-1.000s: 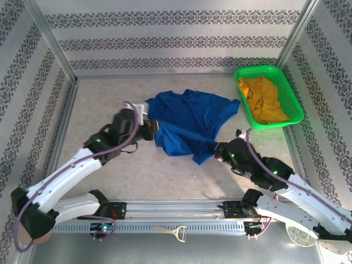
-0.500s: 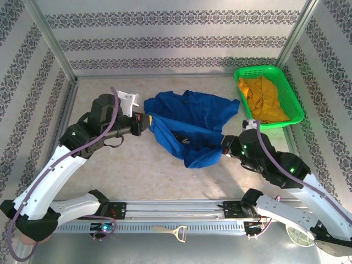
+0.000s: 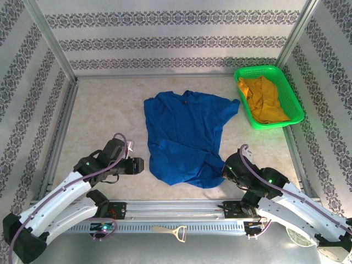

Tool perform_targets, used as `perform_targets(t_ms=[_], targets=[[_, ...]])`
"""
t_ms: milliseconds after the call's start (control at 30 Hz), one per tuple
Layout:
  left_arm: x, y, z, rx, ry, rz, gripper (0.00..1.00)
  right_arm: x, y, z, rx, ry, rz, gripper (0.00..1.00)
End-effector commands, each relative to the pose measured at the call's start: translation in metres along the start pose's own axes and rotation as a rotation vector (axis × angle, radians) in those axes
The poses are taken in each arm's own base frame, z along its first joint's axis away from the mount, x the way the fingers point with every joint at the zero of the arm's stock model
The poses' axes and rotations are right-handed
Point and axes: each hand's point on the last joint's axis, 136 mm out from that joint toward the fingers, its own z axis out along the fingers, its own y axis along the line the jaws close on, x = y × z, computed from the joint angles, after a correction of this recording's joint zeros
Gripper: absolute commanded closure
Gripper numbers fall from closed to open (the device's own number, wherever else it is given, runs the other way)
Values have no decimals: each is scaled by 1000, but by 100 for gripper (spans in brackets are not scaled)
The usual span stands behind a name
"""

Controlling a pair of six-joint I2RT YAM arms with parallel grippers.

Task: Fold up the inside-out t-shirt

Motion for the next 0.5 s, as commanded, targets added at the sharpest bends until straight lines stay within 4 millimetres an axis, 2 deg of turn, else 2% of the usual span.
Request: perform_targets(t_ms=[0, 133, 300, 467], targets=[[-3, -14, 5, 50, -47, -45, 39, 4, 0, 4, 6, 10, 14, 100], [8, -42, 20, 66, -29, 77, 35, 4, 5, 7, 14, 14, 2, 100], [36, -80, 50, -12, 19, 346, 33, 4, 6, 9, 19, 13, 8, 100], [46, -121, 73, -90, 3, 610, 30, 6, 6, 10, 21, 17, 14, 100]])
